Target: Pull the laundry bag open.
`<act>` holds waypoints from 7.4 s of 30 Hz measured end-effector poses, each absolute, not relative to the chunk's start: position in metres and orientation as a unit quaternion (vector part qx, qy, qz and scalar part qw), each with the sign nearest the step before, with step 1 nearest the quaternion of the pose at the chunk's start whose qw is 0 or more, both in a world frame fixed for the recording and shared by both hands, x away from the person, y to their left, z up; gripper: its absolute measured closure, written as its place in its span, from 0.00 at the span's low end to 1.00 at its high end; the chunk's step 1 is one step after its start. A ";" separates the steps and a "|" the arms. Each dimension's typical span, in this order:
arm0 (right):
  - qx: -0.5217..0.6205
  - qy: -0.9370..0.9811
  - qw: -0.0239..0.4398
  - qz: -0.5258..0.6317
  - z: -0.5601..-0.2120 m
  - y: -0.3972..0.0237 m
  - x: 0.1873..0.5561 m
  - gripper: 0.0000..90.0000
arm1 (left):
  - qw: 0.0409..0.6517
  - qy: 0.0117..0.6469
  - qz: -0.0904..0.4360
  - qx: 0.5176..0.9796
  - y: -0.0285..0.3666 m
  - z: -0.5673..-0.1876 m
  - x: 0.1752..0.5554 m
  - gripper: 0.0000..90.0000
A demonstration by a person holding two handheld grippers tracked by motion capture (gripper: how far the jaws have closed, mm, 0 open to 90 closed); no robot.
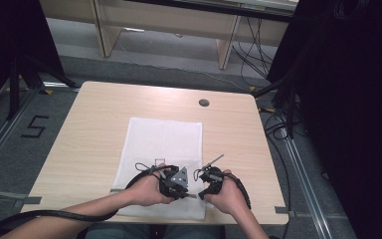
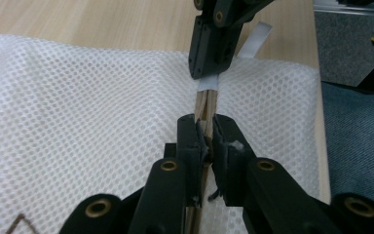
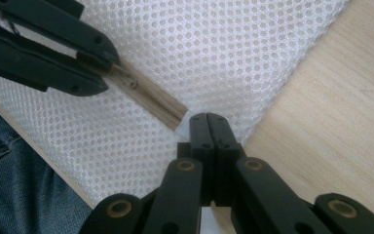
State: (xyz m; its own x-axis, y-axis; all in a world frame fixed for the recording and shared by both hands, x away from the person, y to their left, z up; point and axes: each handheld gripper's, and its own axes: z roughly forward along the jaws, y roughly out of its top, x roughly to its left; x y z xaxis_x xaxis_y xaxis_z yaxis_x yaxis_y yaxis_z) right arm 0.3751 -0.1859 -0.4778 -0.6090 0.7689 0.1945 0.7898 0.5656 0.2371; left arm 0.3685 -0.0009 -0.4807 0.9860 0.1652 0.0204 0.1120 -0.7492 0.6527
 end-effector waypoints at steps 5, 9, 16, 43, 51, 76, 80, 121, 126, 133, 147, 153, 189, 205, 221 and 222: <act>-0.437 -0.885 0.034 -0.156 -0.478 -0.186 0.376 1.00 | 0.347 0.080 0.037 0.934 0.000 -0.481 0.367 0.91; -0.435 -0.886 0.035 -0.155 -0.478 -0.186 0.375 1.00 | 0.342 0.073 0.043 0.936 0.000 -0.480 0.367 0.91; -0.436 -0.886 0.034 -0.156 -0.478 -0.186 0.376 1.00 | 0.342 0.075 0.041 0.936 0.003 -0.479 0.367 0.91; -0.436 -0.886 0.035 -0.154 -0.478 -0.186 0.375 1.00 | 0.355 0.083 0.036 0.931 0.018 -0.480 0.367 0.91; -0.440 -0.884 0.034 -0.151 -0.478 -0.186 0.374 1.00 | 0.355 0.079 0.041 0.931 0.023 -0.477 0.367 0.91; -0.434 -0.887 0.034 -0.155 -0.478 -0.187 0.375 1.00 | 0.358 0.090 0.041 0.928 0.034 -0.477 0.366 0.91; -0.433 -0.887 0.034 -0.158 -0.479 -0.187 0.376 1.00 | 0.358 0.093 0.036 0.928 0.036 -0.476 0.367 0.91; -0.424 -0.892 0.027 -0.154 -0.478 -0.186 0.375 1.00 | 0.355 0.106 0.039 0.928 0.058 -0.475 0.366 0.91; -0.424 -0.892 0.027 -0.156 -0.478 -0.187 0.375 1.00 | 0.359 0.110 0.038 0.926 0.062 -0.475 0.366 0.91; -0.424 -0.892 0.027 -0.155 -0.478 -0.187 0.375 1.00 | 0.358 0.122 0.037 0.925 0.072 -0.476 0.366 0.91; -0.432 -0.888 0.033 -0.155 -0.478 -0.187 0.375 1.00 | 0.353 0.119 0.032 0.928 0.074 -0.478 0.366 0.91; -0.433 -0.887 0.035 -0.154 -0.478 -0.187 0.375 1.00 | 0.350 0.117 0.039 0.928 0.077 -0.478 0.366 0.91; -0.437 -0.885 0.040 -0.153 -0.478 -0.186 0.375 1.00 | 0.338 0.135 0.053 0.930 0.110 -0.471 0.369 0.91; -0.429 -0.890 0.034 -0.153 -0.478 -0.186 0.376 1.00 | 0.345 0.138 0.038 0.928 0.114 -0.472 0.358 0.91; -0.427 -0.891 0.030 -0.150 -0.478 -0.187 0.375 1.00 | 0.351 0.147 0.040 0.924 0.124 -0.474 0.356 0.91; -0.423 -0.893 0.030 -0.155 -0.478 -0.187 0.376 1.00 | 0.352 0.150 0.038 0.923 0.126 -0.473 0.356 0.91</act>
